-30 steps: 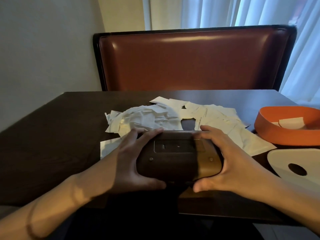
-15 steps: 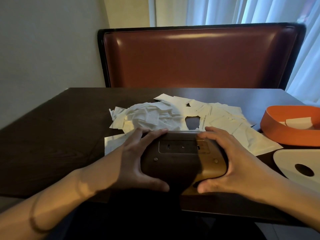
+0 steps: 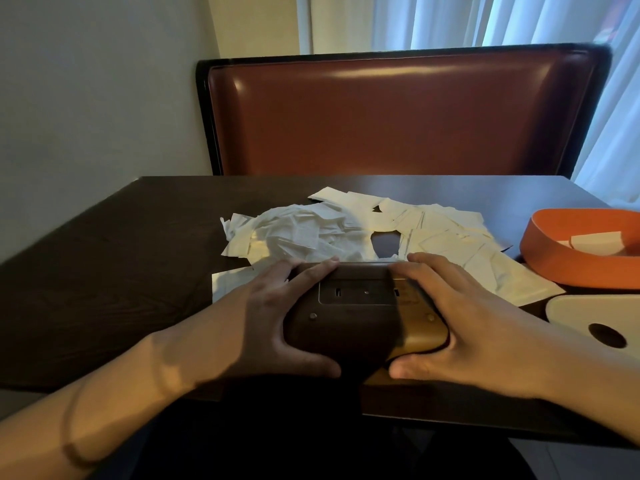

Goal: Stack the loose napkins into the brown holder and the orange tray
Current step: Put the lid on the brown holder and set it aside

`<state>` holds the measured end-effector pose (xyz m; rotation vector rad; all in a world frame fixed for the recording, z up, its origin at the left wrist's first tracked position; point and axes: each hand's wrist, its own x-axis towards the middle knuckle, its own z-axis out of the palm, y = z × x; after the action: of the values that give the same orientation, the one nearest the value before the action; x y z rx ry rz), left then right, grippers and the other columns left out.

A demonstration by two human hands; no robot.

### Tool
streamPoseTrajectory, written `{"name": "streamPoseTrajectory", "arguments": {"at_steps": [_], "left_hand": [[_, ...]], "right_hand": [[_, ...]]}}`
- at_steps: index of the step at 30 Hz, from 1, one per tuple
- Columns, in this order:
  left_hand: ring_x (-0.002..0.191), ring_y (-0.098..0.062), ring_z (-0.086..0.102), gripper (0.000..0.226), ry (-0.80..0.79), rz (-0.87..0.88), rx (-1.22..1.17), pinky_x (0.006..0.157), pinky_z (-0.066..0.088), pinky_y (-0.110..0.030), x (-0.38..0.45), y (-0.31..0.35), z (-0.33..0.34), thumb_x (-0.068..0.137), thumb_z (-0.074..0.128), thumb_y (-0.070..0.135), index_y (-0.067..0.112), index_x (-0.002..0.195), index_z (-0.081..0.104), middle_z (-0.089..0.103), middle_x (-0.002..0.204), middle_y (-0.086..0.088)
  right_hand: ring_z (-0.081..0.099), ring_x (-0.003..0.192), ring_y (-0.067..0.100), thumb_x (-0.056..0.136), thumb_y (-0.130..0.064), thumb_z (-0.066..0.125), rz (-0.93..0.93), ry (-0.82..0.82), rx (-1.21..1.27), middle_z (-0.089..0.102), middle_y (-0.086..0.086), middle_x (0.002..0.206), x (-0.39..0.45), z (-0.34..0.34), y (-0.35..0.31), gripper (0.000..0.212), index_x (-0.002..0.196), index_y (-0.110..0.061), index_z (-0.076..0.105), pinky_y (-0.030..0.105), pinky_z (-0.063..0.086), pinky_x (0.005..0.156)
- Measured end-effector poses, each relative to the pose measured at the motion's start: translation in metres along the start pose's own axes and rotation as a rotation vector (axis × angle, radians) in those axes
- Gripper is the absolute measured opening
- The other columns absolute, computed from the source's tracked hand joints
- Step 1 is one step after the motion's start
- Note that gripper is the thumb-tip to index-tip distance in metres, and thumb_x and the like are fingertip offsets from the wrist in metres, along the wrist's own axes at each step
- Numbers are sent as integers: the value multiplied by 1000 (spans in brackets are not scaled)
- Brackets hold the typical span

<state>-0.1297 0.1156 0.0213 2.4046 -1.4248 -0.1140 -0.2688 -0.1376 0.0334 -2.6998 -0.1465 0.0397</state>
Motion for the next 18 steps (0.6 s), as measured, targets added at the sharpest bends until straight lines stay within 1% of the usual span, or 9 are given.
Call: {"name": "streamPoseTrajectory", "arguments": {"at_steps": [2, 3, 6, 8, 10, 12, 14, 16, 18], "left_hand": [[130, 3, 28, 115, -34, -15, 13, 105, 30, -18, 0, 0, -1, 56, 55, 93, 59, 147, -6, 22, 146, 20], [129, 3, 29, 114, -35, -19, 5, 105, 31, -18, 0, 0, 0, 56, 55, 93, 59, 147, -6, 23, 145, 20], [129, -2, 33, 111, -16, -32, -30, 108, 38, -29, 0, -1, 2, 55, 50, 97, 62, 146, -3, 27, 143, 18], [126, -3, 34, 111, -39, -44, -22, 106, 41, -30, 0, 0, 1, 53, 47, 98, 63, 145, -3, 27, 141, 17], [122, -1, 35, 114, -57, -45, -1, 102, 39, -22, 0, 3, -2, 52, 54, 94, 61, 146, -3, 28, 139, 16], [120, 0, 36, 116, -62, -30, 32, 98, 35, -15, -1, 6, -4, 55, 61, 88, 58, 147, -2, 29, 138, 15], [128, -4, 34, 117, -59, -15, 85, 104, 34, -19, -1, 7, -3, 57, 59, 88, 54, 149, -3, 26, 145, 12], [141, -10, 24, 119, -77, -24, 165, 115, 28, -28, 0, 10, -4, 57, 51, 91, 48, 151, -7, 15, 156, 10], [145, -13, 19, 122, -114, -44, 263, 120, 22, -32, 3, 15, -6, 55, 41, 93, 40, 153, -9, 10, 159, 8]], "right_hand": [[11, 140, -2, 59, -87, 62, -3, -19, -53, 5, -29, 151, 3, -2, -3, 111, 146, -53, 3, 26, 30, 114], [11, 139, -1, 59, -88, 62, -8, -23, -68, 7, -27, 151, 4, -3, -3, 112, 147, -51, 3, 27, 31, 114], [12, 137, -1, 59, -90, 58, -22, -39, -128, 9, -25, 149, 6, -5, -4, 113, 148, -50, 1, 23, 33, 107], [13, 134, 0, 60, -91, 55, -18, -59, -170, 10, -24, 147, 9, -7, -6, 114, 149, -49, -3, 19, 30, 101], [15, 132, 2, 59, -91, 55, -3, -88, -198, 12, -22, 143, 12, -10, -8, 117, 149, -48, -6, 19, 29, 99], [16, 132, 5, 58, -92, 57, 1, -105, -213, 12, -20, 143, 13, -10, -9, 121, 150, -46, -8, 20, 31, 101], [16, 134, 6, 58, -91, 58, 7, -110, -220, 12, -19, 145, 13, -10, -9, 122, 150, -46, -8, 24, 32, 105], [14, 136, 6, 59, -91, 57, 9, -112, -229, 10, -20, 148, 13, -9, -9, 122, 150, -45, -10, 25, 32, 108], [12, 138, 6, 60, -91, 56, -1, -110, -247, 9, -18, 151, 13, -9, -10, 122, 151, -43, -11, 26, 31, 109]]}}
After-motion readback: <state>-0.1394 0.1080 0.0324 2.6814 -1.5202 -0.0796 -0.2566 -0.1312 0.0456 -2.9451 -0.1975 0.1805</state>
